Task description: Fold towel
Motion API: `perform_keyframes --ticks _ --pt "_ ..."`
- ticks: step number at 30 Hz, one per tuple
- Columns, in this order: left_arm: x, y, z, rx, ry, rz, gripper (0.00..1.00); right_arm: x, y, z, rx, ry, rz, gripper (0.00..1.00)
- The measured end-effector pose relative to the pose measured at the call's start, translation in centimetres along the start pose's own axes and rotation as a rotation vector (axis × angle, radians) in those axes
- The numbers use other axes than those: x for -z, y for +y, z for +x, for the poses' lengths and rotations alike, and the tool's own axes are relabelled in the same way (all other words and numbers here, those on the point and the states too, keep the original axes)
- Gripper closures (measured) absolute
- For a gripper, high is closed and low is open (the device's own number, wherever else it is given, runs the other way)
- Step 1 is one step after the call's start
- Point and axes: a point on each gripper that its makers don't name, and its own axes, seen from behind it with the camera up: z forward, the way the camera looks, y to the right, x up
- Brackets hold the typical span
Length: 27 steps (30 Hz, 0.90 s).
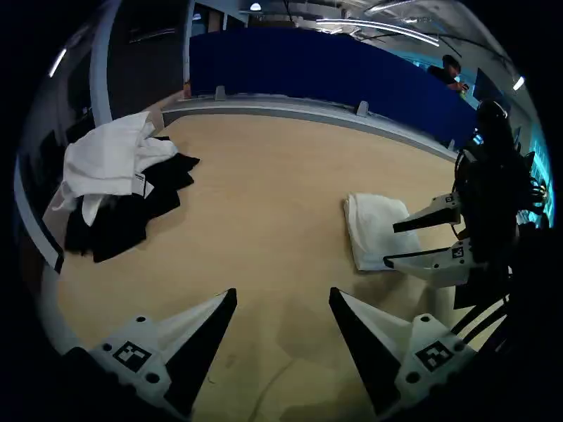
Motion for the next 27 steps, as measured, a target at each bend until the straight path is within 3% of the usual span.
perform_keyframes --ticks 8,18,22,27 --pt "-0.3 0.2 0.0 -0.004 -0.002 -0.003 0.02 1.9 1.8 -2.1 -0.033 -0.013 -0.057 0.06" --pt "-0.5 0.5 0.3 -0.003 -0.002 -0.009 0.02 3.9 3.1 -7.1 -0.085 -0.082 -0.121 0.07" --pt "-0.7 0.7 0.3 -0.002 -0.004 -0.011 0.02 3.6 3.2 -8.2 -0.099 -0.102 -0.122 0.17" --pt "-0.8 0.8 0.3 -0.004 -0.004 -0.012 0.02 3.3 3.3 -9.0 -0.107 -0.118 -0.132 0.41"
